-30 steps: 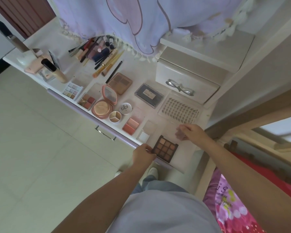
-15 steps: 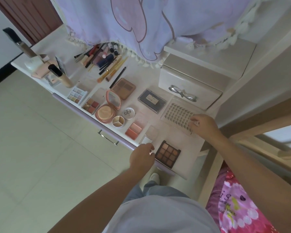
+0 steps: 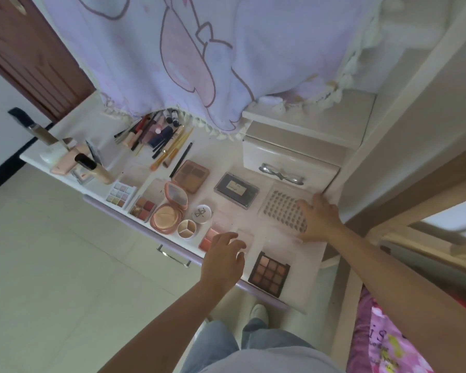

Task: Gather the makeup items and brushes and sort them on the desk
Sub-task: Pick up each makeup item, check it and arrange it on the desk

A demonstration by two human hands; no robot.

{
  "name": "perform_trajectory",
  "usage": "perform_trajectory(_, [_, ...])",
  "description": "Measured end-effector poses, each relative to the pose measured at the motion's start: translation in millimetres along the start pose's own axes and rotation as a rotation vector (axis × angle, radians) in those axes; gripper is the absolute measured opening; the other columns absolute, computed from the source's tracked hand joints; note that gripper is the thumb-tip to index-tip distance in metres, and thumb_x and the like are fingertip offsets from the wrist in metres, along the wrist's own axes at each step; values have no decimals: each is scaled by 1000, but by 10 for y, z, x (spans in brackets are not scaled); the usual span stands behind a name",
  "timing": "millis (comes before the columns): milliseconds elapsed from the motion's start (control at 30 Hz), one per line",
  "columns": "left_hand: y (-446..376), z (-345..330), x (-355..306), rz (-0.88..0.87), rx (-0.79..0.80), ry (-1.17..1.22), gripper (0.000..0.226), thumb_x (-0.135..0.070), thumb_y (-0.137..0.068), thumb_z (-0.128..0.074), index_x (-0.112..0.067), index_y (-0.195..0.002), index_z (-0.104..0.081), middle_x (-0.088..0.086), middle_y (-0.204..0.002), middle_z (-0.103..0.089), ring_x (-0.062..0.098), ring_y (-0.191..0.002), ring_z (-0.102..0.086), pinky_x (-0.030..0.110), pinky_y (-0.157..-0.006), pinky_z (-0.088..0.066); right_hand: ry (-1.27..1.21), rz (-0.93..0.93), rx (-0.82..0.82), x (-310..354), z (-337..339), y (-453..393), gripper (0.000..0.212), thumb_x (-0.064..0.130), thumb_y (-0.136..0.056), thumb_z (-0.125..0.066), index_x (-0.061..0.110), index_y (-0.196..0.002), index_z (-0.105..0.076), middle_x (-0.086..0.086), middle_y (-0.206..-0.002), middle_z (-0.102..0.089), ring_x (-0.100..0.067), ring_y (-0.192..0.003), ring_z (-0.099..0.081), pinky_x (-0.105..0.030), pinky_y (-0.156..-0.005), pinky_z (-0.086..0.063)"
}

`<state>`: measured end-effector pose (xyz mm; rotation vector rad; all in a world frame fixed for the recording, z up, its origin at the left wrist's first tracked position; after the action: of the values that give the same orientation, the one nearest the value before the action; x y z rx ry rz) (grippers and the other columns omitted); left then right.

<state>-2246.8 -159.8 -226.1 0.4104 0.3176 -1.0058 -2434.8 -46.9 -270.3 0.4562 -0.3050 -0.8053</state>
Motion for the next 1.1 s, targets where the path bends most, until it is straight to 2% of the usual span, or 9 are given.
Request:
perform_trajectory(200, [-287,140,-224,-78,85,46,38,-22,-92,-49,-17,-130,-47,-3,-139,-42,12,-128,-38,15,-103,-25,-398,-43,-3,-347,250,487,92,42,-64,-77,21,-138,-28,-10,-130,-37,-22,-118,-39,-30,-98,-38])
perform_trajectory(333, [-541,245,-507,-42,236,459,65,-20,-81,-68,-15,-137,-37,2,-140,-40,11,-123,-42,22,-98,-40,-542,64,9,-316,613,882,73,24,-72,-75,17,-134,-35,-5,-130,-41,-10,-103,-38,-20,-86,-34])
perform_trajectory(400, [-624,308,-705,-42,367,666,82,-12,-78,-70,-16,-144,-22,2,-147,-31,11,-131,-34,22,-100,-36,-566,96,21,-249,739,1038,75,25,-73,-74,21,-135,-32,-3,-133,-36,-9,-108,-36,-20,-90,-33])
perform_trajectory(500, [-698,560,-971,-143,457,823,87,1,-81,-63,-21,-146,-11,-1,-151,-22,8,-132,-30,24,-104,-32,-571,141,-10,-106,972,1237,83,38,-68,-75,25,-137,-30,4,-133,-33,-5,-111,-33,-18,-93,-28])
perform_trajectory(633, [-636,1071,-1197,-341,570,925,84,-26,-52,-69,-37,-127,-31,-11,-123,-49,9,-108,-52,16,-86,-47,-666,146,-61,63,1378,1457,85,45,-57,-61,30,-135,-32,13,-127,-33,-4,-113,-36,-8,-87,-32])
perform_trajectory(700, [-664,1295,-1221,-382,555,1002,74,-30,-46,-64,-35,-116,-42,-4,-113,-52,16,-103,-54,24,-90,-45,-727,163,-84,137,1575,1524,85,46,-54,-62,31,-132,-34,15,-121,-36,-2,-106,-41,4,-73,-35])
perform_trajectory(833, [-773,1664,-1204,-404,409,1146,54,-30,-47,-64,-25,-100,-55,9,-110,-49,27,-93,-52,50,-102,-35,-759,204,-79,367,1897,1572,98,60,-42,-53,31,-134,-30,17,-116,-39,0,-100,-44,9,-66,-34])
perform_trajectory(967, [-815,1907,-1199,-448,313,1188,47,-35,-47,-65,-23,-91,-56,5,-92,-59,29,-92,-51,56,-101,-36,-742,195,-101,546,2117,1515,93,63,-46,-52,41,-133,-28,14,-124,-42,0,-101,-46,-1,-69,-36])
perform_trajectory(1100, [-808,2074,-1244,-504,341,1203,48,-35,-45,-65,-21,-90,-56,7,-87,-57,26,-89,-54,38,-93,-47,-688,180,-90,652,2191,1423,100,70,-40,-45,38,-134,-31,14,-110,-47,-10,-105,-47,-11,-77,-35])
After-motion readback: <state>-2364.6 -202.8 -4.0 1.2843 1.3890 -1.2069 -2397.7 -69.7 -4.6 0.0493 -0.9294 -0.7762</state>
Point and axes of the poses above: each hand's wrist, its own y-axis away from the middle knuckle, its own z-axis out of the back of the hand, x = y × z, the point moved 7 cm from there along -y, towards the middle knuckle
